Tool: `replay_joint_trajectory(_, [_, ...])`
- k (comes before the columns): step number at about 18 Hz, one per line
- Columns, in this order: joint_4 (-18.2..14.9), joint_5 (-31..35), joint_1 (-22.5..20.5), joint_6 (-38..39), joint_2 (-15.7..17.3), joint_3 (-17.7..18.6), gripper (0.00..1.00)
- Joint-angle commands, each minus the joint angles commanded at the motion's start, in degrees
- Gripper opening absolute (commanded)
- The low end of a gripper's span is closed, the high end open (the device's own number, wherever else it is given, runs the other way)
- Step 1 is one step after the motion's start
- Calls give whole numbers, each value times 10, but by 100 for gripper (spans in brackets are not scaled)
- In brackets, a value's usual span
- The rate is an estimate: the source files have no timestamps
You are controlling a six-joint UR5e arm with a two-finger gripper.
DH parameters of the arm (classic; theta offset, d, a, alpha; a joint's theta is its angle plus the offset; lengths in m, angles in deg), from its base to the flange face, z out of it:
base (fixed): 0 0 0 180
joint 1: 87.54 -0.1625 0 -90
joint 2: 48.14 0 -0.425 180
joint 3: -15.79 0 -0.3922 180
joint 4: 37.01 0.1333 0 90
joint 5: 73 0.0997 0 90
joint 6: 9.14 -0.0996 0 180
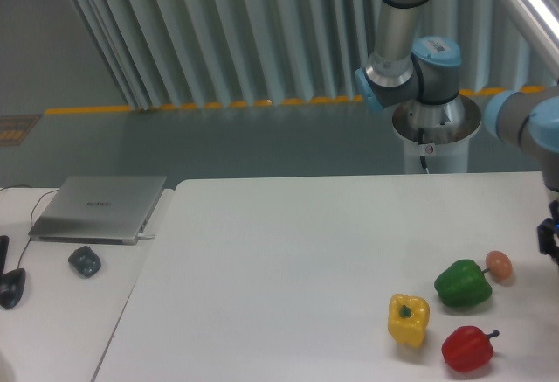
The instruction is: Place the triangular bread in the basket
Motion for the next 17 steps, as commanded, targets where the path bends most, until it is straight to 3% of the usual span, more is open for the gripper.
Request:
replay_joint_trajectory(2, [-27, 2, 15, -4, 4, -4, 100])
replay_joint_trajectory(4, [-34, 3, 32, -4, 5, 0, 100])
replay_joint_trajectory(7, [-125, 4, 54, -14, 17, 2, 100])
replay_joint_trajectory(8, [-136, 3, 54, -17, 18, 3, 100])
replay_joint_trajectory(17, [-141, -11, 67, -61, 31, 10, 100])
